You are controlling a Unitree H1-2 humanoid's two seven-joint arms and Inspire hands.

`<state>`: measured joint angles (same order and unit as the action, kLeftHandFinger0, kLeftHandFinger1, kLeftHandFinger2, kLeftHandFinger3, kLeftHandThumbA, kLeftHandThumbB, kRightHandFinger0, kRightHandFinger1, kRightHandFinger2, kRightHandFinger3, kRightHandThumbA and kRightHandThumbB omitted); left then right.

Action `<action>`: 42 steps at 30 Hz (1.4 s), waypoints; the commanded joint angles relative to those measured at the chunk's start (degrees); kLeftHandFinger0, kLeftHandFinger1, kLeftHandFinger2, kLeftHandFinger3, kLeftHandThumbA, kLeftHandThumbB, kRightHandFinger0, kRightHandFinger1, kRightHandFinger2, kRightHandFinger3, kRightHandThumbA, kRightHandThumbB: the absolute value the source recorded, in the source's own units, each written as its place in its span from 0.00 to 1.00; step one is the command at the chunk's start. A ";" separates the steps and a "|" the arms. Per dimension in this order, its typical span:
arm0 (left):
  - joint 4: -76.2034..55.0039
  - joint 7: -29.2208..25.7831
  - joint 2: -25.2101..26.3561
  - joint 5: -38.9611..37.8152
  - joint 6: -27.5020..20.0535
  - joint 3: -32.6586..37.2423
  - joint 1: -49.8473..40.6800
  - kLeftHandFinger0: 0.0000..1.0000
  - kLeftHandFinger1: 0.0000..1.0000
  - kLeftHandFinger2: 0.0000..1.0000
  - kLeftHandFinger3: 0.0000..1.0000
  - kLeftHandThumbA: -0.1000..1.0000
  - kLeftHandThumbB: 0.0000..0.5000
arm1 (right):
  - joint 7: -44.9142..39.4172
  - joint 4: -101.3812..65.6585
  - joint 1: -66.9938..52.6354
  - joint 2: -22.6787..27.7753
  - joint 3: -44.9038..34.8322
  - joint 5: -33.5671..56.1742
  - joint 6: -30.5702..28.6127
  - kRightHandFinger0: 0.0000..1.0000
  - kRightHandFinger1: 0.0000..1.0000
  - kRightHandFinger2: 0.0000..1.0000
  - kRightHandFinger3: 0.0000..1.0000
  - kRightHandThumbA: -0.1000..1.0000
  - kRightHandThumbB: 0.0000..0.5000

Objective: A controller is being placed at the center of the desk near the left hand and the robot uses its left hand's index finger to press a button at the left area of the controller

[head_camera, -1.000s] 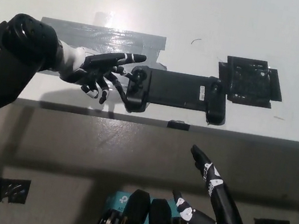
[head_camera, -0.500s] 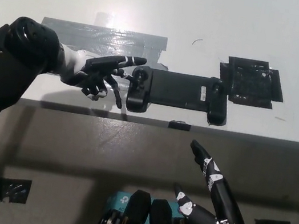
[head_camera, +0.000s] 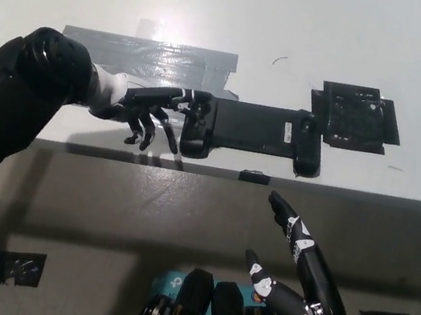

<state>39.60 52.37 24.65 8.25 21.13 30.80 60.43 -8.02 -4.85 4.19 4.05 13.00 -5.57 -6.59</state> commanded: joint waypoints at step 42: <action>-49.10 -9.22 -0.86 -13.58 4.29 -23.70 -26.00 1.00 0.92 0.93 1.00 1.00 0.66 | -0.35 -0.80 0.65 -0.41 -0.75 0.80 -0.16 1.00 1.00 1.00 1.00 0.49 0.50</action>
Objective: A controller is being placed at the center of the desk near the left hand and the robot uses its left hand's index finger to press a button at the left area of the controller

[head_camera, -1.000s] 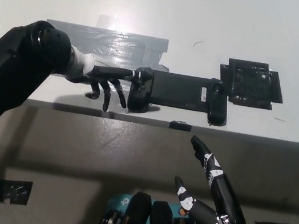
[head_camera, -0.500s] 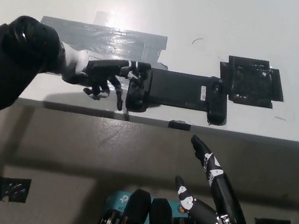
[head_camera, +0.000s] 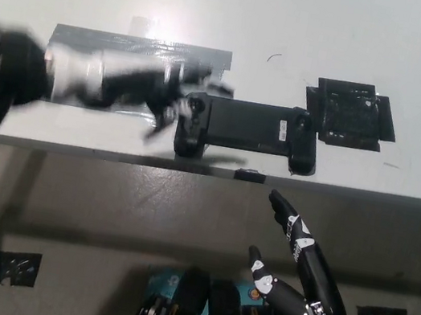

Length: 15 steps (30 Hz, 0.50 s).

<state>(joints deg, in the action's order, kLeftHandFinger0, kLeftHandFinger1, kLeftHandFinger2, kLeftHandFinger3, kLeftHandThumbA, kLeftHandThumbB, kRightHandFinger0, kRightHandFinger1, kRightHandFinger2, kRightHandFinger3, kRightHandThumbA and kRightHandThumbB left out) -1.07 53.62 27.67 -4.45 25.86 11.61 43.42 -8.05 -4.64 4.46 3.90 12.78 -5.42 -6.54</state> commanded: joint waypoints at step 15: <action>-5.26 -36.97 -27.07 13.48 -37.91 -10.51 -45.06 1.00 1.00 1.00 1.00 1.00 0.48 | -0.54 -0.19 -7.19 -1.54 0.38 3.55 -4.16 1.00 1.00 1.00 1.00 0.87 0.42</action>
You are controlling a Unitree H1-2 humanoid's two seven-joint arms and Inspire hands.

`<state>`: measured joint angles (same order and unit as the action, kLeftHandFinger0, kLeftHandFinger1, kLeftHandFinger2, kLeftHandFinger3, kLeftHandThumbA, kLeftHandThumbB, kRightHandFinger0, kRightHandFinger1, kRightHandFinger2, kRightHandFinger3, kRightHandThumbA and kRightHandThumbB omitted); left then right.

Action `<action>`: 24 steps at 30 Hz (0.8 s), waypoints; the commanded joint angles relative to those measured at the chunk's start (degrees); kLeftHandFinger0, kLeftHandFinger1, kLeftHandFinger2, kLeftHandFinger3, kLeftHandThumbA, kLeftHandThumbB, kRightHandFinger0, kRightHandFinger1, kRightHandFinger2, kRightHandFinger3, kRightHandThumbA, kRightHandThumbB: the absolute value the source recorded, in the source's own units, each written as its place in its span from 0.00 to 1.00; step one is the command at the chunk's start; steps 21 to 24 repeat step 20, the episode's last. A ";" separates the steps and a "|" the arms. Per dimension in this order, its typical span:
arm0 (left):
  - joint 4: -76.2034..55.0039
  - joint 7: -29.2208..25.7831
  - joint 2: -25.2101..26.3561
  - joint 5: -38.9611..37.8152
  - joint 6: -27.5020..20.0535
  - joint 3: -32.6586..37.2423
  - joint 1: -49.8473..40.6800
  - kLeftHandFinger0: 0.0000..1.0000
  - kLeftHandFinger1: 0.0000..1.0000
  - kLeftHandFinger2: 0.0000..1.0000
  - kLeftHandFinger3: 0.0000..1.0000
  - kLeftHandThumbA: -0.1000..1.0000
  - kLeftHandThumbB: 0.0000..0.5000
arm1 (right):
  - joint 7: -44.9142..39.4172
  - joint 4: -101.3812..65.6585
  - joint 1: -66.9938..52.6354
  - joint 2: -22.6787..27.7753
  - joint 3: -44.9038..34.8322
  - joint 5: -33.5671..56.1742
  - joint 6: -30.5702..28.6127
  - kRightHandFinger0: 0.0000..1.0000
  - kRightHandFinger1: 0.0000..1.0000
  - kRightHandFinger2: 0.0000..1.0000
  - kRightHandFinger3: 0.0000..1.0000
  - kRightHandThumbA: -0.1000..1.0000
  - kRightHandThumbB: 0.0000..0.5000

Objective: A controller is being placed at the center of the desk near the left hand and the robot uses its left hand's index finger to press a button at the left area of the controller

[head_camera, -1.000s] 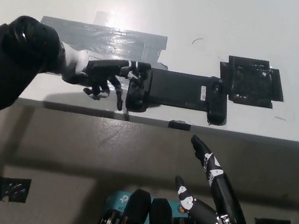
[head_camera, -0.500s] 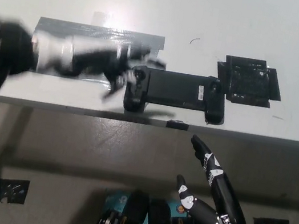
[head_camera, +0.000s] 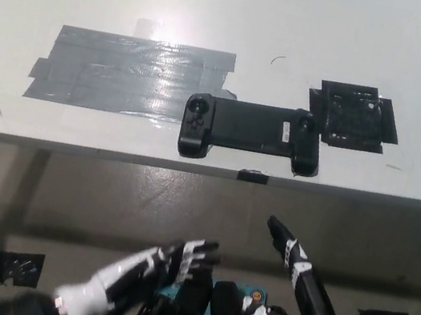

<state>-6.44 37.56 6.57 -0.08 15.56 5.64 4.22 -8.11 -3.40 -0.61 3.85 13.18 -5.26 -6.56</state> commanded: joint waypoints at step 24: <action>12.31 -31.01 -6.62 16.07 -42.49 -2.83 -5.50 1.00 1.00 1.00 1.00 1.00 0.60 | 0.96 -0.86 -3.65 -2.99 -0.39 2.84 -6.14 1.00 1.00 1.00 1.00 0.96 0.42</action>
